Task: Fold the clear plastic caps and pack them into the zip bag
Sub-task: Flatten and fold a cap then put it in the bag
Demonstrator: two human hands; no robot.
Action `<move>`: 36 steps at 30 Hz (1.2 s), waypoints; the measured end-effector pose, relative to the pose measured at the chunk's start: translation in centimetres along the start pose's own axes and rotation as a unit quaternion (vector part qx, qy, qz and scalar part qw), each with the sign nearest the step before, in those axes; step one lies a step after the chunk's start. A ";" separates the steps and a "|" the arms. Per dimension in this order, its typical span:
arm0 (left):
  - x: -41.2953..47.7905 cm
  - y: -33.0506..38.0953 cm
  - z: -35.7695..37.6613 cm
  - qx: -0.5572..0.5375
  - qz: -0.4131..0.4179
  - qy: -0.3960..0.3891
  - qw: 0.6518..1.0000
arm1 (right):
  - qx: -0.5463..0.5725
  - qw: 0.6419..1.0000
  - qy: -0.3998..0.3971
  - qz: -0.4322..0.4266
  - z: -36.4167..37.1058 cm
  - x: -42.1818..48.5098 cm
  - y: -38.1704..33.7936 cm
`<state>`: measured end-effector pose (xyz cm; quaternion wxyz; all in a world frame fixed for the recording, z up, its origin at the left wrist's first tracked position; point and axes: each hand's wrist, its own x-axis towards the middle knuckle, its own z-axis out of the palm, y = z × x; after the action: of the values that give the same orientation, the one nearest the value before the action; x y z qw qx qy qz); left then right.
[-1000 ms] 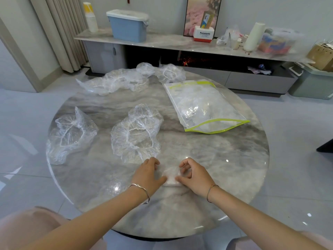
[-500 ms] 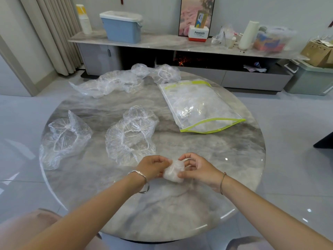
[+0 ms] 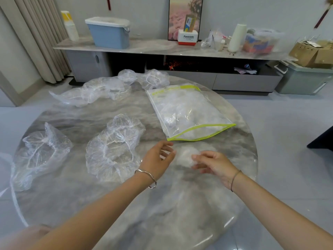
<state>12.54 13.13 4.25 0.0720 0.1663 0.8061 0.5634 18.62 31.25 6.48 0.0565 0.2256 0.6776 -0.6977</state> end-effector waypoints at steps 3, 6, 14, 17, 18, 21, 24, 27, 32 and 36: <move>2.4 -0.5 0.6 0.102 0.056 0.028 0.993 | -0.073 0.968 0.164 -0.176 -2.1 2.4 0.3; 5.1 -0.4 1.9 0.208 0.128 0.031 0.969 | -0.240 0.901 0.232 -0.278 -4.3 5.3 1.0; 11.1 -1.9 5.0 0.438 0.115 -0.037 0.891 | -0.492 0.815 0.127 -0.277 -6.1 11.3 3.3; 11.8 -2.4 5.3 0.464 0.096 -0.068 0.878 | -0.579 0.773 0.081 -0.245 -6.1 12.9 3.2; 11.8 -2.5 5.3 0.472 0.093 -0.078 0.873 | -0.597 0.762 0.081 -0.237 -5.9 13.4 3.1; 11.3 -2.3 5.2 0.497 0.101 -0.080 0.858 | -0.612 0.759 0.087 -0.207 -5.4 14.7 2.8; 9.8 -1.6 5.1 0.509 0.107 -0.088 0.849 | -0.618 0.761 0.100 -0.169 -5.1 15.5 2.4; 7.7 -1.6 4.2 0.495 0.172 -0.100 0.846 | -0.621 0.759 0.100 -0.169 -5.0 15.0 2.0; 5.7 -1.6 -1.4 0.467 0.258 -0.026 0.846 | -0.634 0.738 0.095 -0.213 -5.2 11.8 2.4; 4.4 -1.9 -6.2 0.493 0.023 0.017 0.870 | -0.629 0.743 0.069 -0.219 -5.2 8.7 2.7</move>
<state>6.23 8.60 4.99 -0.0461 0.1886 0.9762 0.0971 13.15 38.05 0.65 -0.0153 0.0315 0.9954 -0.0888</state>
